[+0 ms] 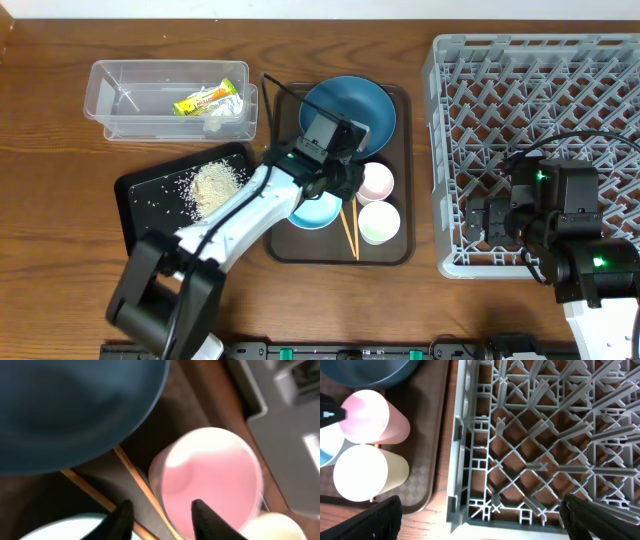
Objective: Sort waste into correct bins and load items into the dishwasher rack
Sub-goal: 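Release the bowl and move the left gripper toward the pink cup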
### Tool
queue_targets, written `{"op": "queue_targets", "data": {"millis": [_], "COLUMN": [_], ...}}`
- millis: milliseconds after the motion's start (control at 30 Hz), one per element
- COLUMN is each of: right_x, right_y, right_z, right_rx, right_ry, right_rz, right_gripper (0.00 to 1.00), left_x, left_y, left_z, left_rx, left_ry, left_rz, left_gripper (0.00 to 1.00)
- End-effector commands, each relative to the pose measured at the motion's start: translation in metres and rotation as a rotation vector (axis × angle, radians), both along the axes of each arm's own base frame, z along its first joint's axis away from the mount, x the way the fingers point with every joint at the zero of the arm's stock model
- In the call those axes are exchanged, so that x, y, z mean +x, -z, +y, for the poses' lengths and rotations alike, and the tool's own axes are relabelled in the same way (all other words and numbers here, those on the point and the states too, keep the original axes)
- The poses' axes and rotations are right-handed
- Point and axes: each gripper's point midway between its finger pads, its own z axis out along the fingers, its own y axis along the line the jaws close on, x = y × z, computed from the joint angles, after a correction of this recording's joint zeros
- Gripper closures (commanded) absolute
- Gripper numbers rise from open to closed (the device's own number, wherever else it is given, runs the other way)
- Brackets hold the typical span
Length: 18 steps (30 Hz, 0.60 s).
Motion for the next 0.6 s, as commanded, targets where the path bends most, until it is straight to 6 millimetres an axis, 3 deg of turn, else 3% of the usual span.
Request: {"op": "queue_targets", "data": {"millis": [0, 67, 167, 433, 567], "right_x": [0.002, 0.002, 0.002, 0.002, 0.003], "right_y": [-0.009, -0.009, -0.009, -0.01, -0.01], "right_z": [0.001, 0.001, 0.001, 0.001, -0.001], "right_rx": [-0.001, -0.001, -0.001, -0.001, -0.011], "right_ry": [-0.004, -0.004, -0.004, -0.004, 0.002], "right_rz": [-0.027, -0.027, -0.027, -0.027, -0.031], "right_gripper": [0.01, 0.01, 0.01, 0.01, 0.01], "left_x": [0.005, 0.008, 0.012, 0.016, 0.023], "left_y": [0.008, 0.011, 0.009, 0.005, -0.01], "left_z": [-0.004, -0.005, -0.008, -0.01, -0.006], "left_rx": [0.004, 0.002, -0.01, -0.04, -0.083], "left_ry": [-0.002, -0.002, -0.003, -0.057, -0.106], "left_rz": [0.003, 0.001, -0.017, -0.004, -0.015], "left_gripper": [0.68, 0.79, 0.88, 0.94, 0.94]}}
